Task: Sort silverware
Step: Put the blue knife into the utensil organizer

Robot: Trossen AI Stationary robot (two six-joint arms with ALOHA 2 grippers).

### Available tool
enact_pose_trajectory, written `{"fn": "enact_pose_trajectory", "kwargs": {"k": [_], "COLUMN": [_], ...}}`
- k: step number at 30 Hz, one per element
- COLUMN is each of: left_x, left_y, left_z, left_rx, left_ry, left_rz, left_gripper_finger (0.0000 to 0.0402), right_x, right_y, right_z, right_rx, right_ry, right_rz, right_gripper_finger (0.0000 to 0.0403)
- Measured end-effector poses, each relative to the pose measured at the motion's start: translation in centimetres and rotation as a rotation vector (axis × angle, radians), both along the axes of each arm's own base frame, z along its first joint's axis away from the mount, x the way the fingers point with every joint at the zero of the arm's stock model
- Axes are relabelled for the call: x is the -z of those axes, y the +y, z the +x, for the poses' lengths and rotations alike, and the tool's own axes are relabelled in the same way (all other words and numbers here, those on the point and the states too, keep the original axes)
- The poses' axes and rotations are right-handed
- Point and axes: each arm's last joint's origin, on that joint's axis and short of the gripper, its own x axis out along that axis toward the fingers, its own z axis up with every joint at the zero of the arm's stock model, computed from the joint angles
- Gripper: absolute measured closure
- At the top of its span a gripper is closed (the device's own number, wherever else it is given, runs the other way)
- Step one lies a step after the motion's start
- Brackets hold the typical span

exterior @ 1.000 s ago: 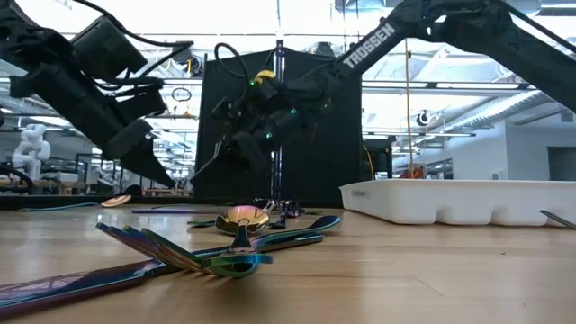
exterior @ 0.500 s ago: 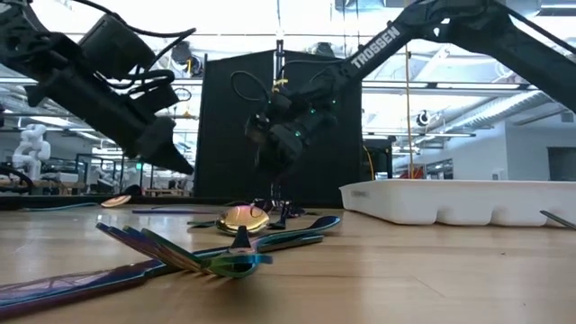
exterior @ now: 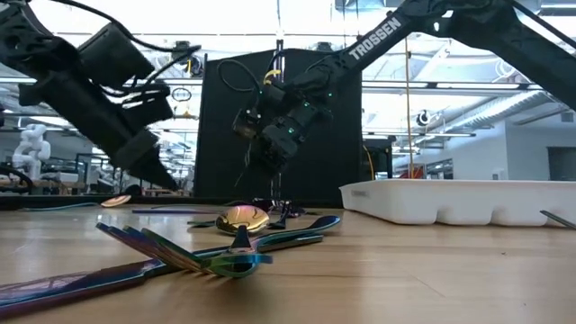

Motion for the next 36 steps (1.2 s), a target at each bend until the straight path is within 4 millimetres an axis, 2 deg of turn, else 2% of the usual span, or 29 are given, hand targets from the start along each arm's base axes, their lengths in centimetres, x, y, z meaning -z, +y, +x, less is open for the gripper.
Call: {"fn": "enact_pose_trajectory", "kwargs": {"k": [4,7,16,21,26,30,36], "left_x": [-0.6,-0.9,-0.9,-2.5,-2.1,-0.9,1.2], "left_y": [0.0,0.0,0.0,-0.1,0.1,0.7,1.9], "left_z": [0.5,0.8,1.0,2.2,2.8,3.3,3.6], "left_rx": [0.035,0.035,0.048,0.111,0.133,0.128,0.171], "left_ry": [-0.053,-0.1,-0.093,-0.225,-0.213,-0.172,-0.094], "left_rz": [0.045,0.056,0.073,0.035,0.019,0.037,-0.009], "left_gripper_finger": [0.0383,0.0367,0.0268,0.0261,0.0261,0.0261,0.0261], "right_x": [-0.1,-0.1,0.0,0.1,-1.8,-2.8,-3.7], "right_y": [0.0,0.0,1.2,1.2,0.5,0.1,0.2], "right_z": [0.1,0.2,0.4,0.1,-0.5,-1.9,-6.0], "right_rx": [0.0,-0.001,-0.027,-0.006,-0.011,0.002,0.054], "right_ry": [-0.012,-0.022,-0.005,0.04,0.007,0.012,-0.057], "right_rz": [-0.006,-0.009,-0.003,-0.039,-0.025,-0.028,-0.044], "right_gripper_finger": [0.0403,0.0403,0.0403,0.0403,0.0403,0.0403,0.0403]}}
